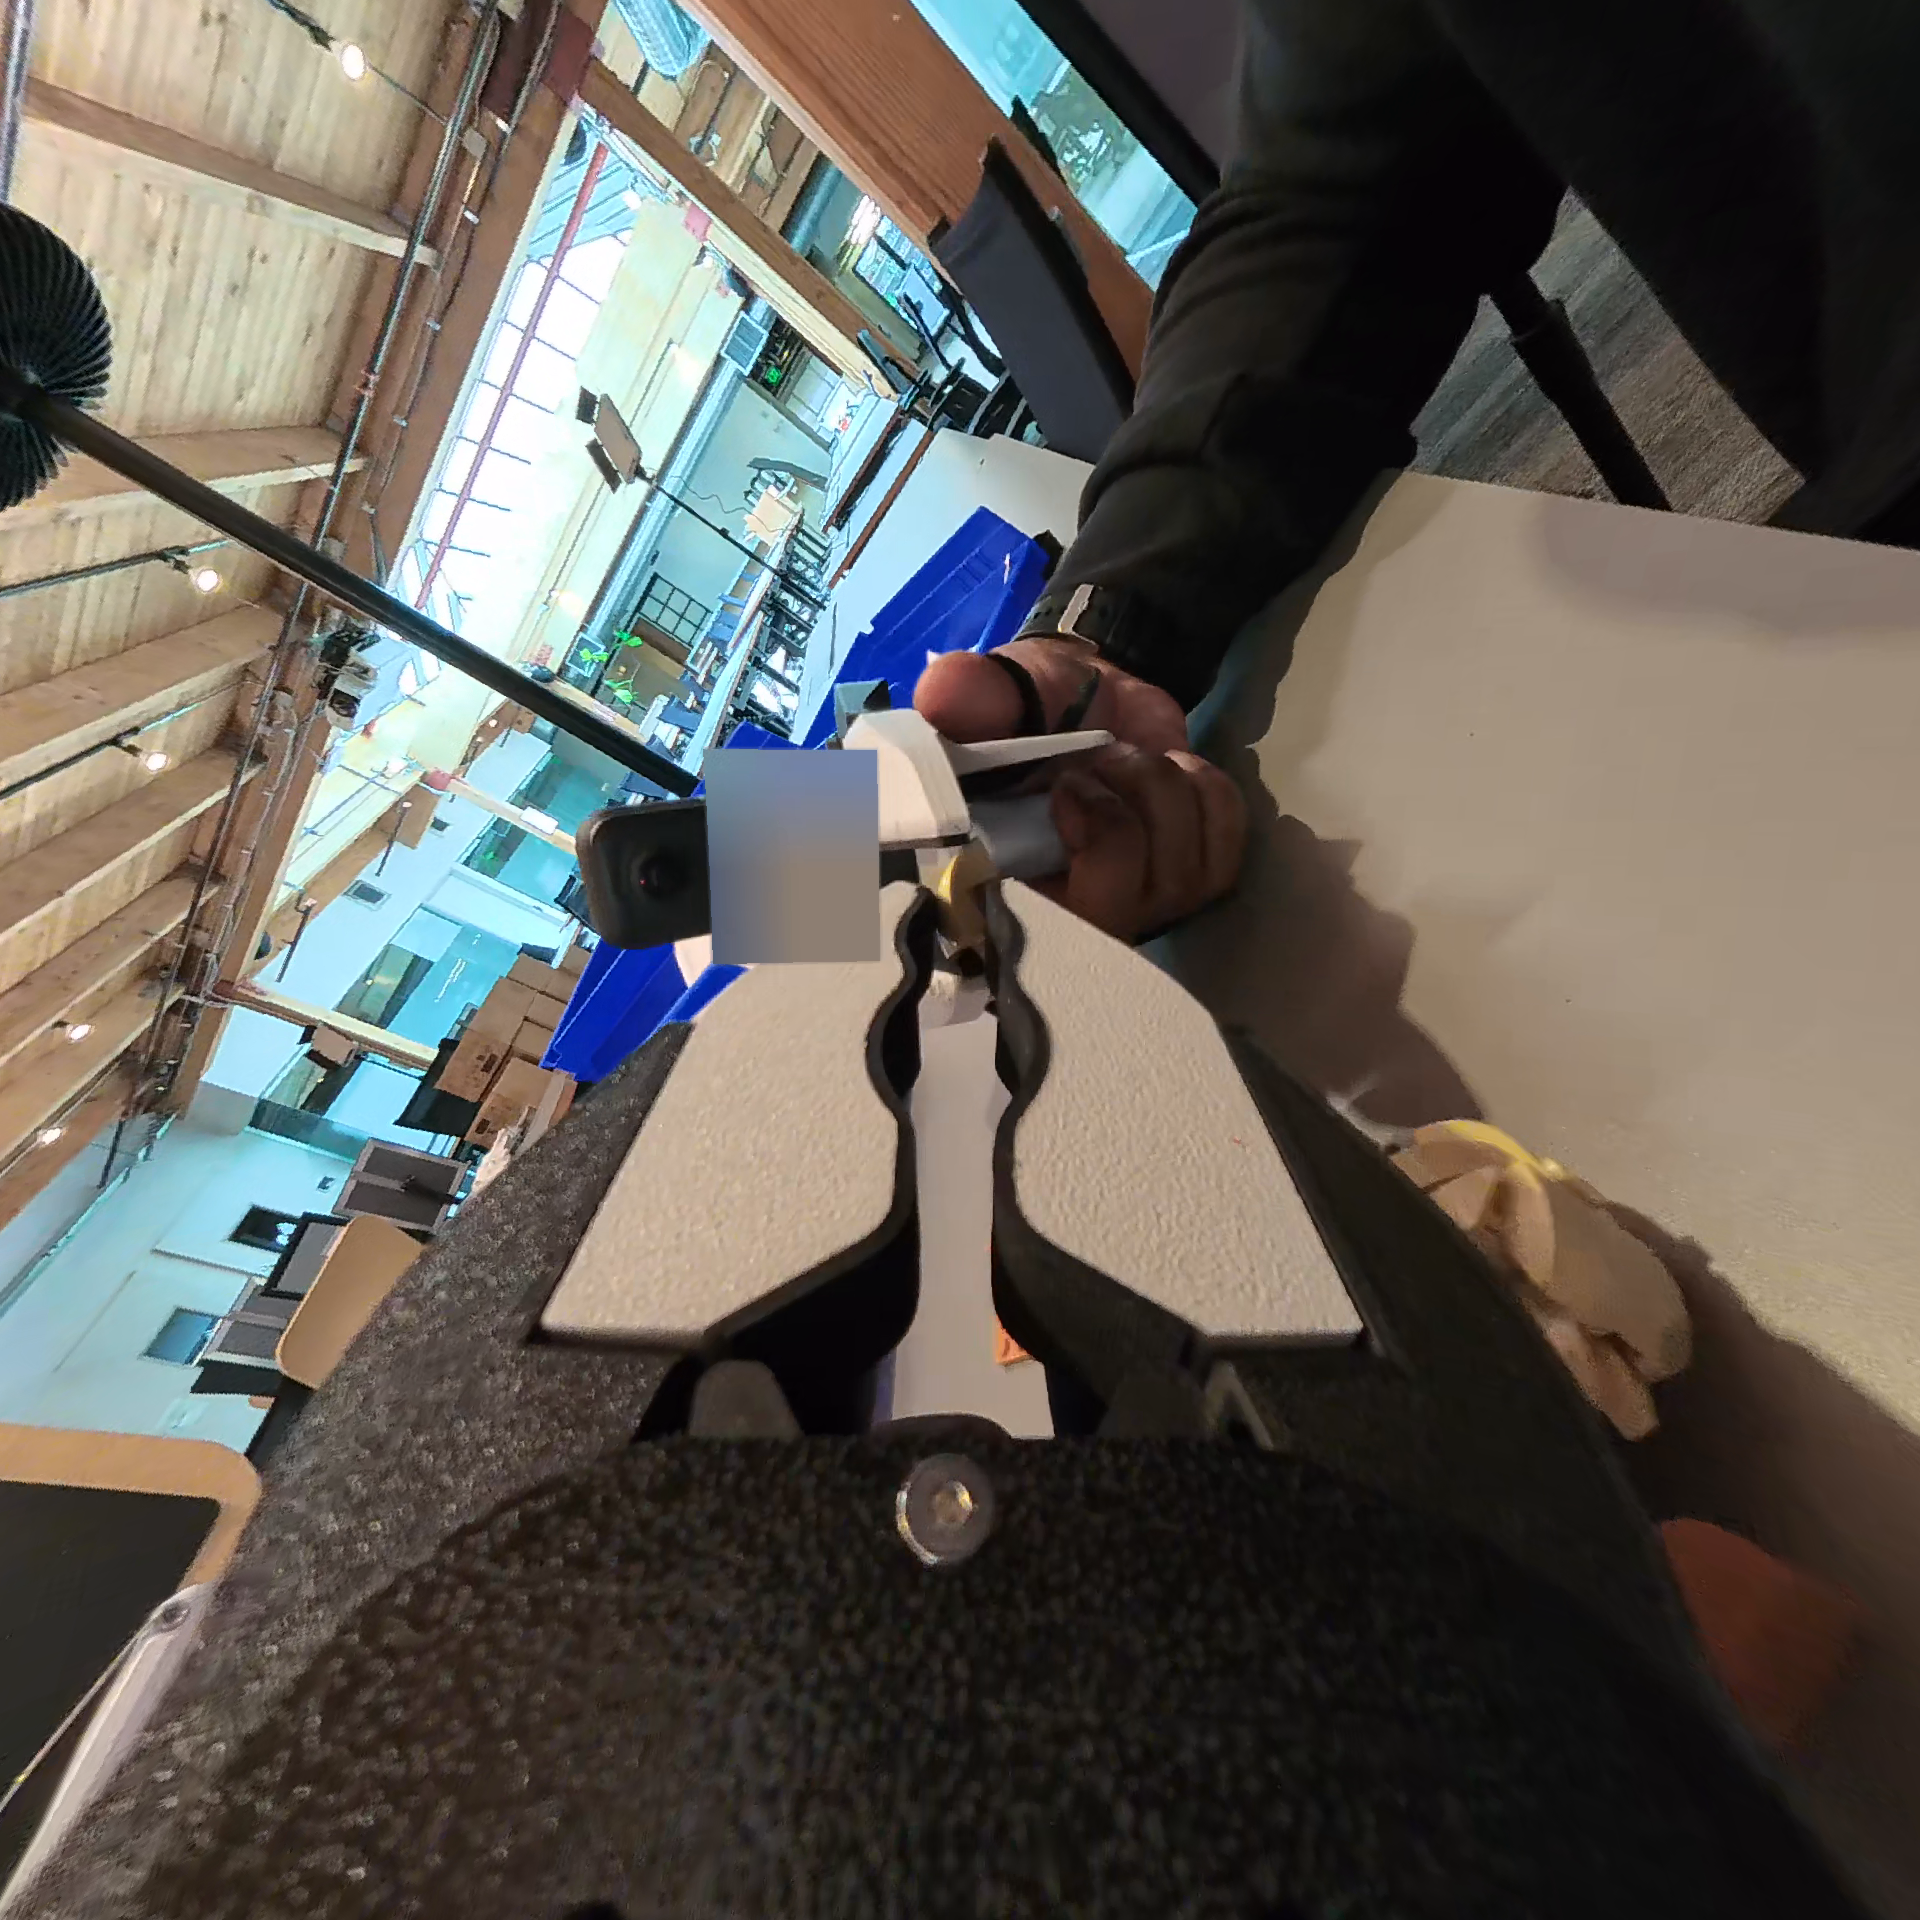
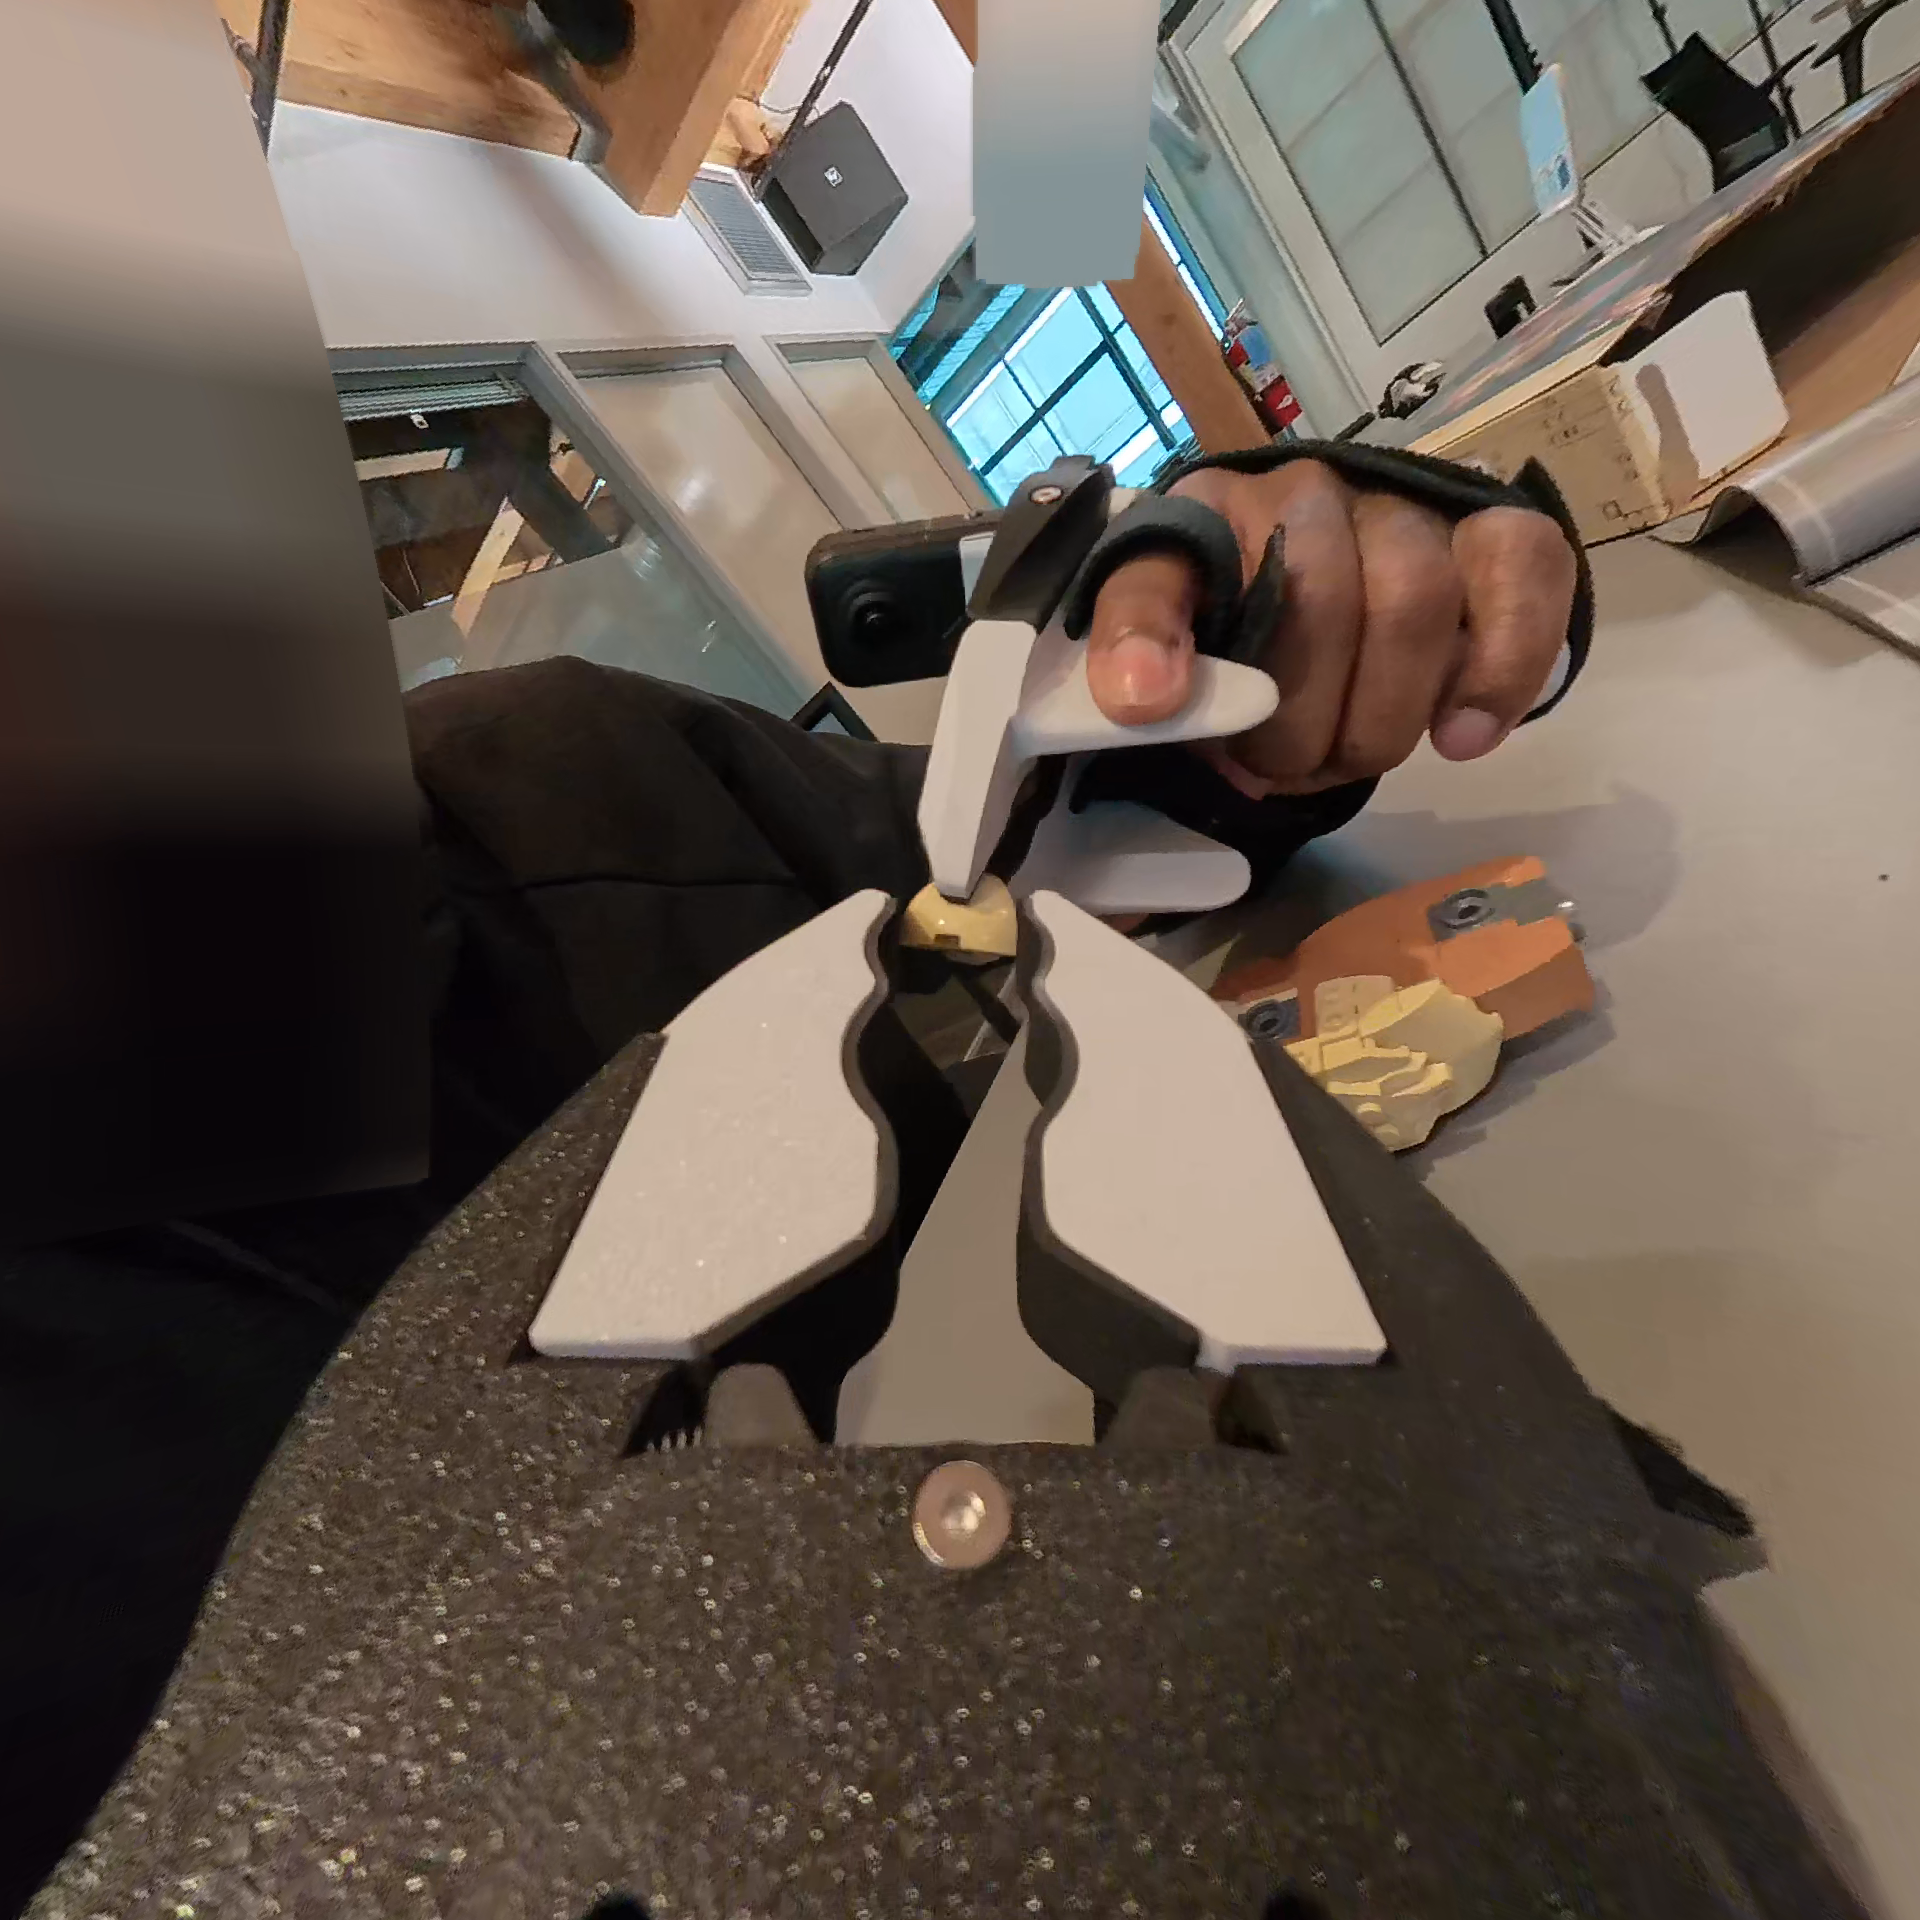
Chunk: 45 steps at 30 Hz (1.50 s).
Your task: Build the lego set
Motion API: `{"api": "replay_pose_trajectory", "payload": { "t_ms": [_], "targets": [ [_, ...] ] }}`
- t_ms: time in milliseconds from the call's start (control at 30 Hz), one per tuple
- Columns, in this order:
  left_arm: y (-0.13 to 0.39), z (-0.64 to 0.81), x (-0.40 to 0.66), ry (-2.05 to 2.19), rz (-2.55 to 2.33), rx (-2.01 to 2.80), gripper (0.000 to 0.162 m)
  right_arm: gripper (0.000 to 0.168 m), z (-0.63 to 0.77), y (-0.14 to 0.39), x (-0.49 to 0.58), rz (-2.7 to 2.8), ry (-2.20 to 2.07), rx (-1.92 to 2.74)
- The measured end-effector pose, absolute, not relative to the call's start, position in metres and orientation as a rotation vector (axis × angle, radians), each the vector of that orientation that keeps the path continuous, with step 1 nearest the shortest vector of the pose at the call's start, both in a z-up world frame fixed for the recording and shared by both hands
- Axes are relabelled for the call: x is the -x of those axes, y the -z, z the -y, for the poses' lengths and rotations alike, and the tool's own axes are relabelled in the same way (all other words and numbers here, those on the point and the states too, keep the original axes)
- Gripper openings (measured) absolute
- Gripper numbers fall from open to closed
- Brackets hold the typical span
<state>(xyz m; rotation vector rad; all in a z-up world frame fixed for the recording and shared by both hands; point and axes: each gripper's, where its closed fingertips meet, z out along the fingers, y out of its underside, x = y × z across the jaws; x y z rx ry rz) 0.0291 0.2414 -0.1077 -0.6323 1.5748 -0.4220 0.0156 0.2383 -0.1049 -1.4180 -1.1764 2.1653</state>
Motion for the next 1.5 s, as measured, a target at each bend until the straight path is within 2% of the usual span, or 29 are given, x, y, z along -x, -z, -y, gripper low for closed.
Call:
{"api": "replay_pose_trajectory", "payload": {
  "t_ms": [133,300,533,800,1000,1333,1400,1500],
  "targets": [
    [0.108,-0.249,-0.028,0.387,-1.555,0.672,0.009,0.020,-0.244,0.107,-0.015,1.172,-2.086,1.433],
    [0.106,-0.257,-0.024,0.399,-1.521,0.750,0.015,0.020,-0.249,0.109,-0.015,1.176,-1.955,1.424],
    [0.111,-0.270,-0.013,0.563,-1.512,1.010,0.019,0.020,-0.263,0.106,-0.015,1.161,-1.686,1.377],
    [0.108,-0.276,-0.011,1.079,-1.220,1.642,0.017,0.020,-0.275,0.104,-0.013,1.189,-1.205,1.252],
    [0.106,-0.274,-0.012,1.380,-1.014,1.809,0.017,0.020,-0.274,0.107,-0.008,1.244,-0.927,1.161],
    [0.112,-0.264,-0.017,1.456,-1.040,1.833,0.006,0.020,-0.271,0.117,-0.004,1.302,-0.792,1.139],
    [0.117,-0.262,-0.016,1.441,-1.079,1.851,0.006,0.029,-0.267,0.120,-0.003,1.330,-0.819,1.143],
    [0.119,-0.258,-0.014,1.449,-1.113,1.865,0.006,0.030,-0.264,0.121,-0.004,1.352,-0.854,1.154]
  ]
}}
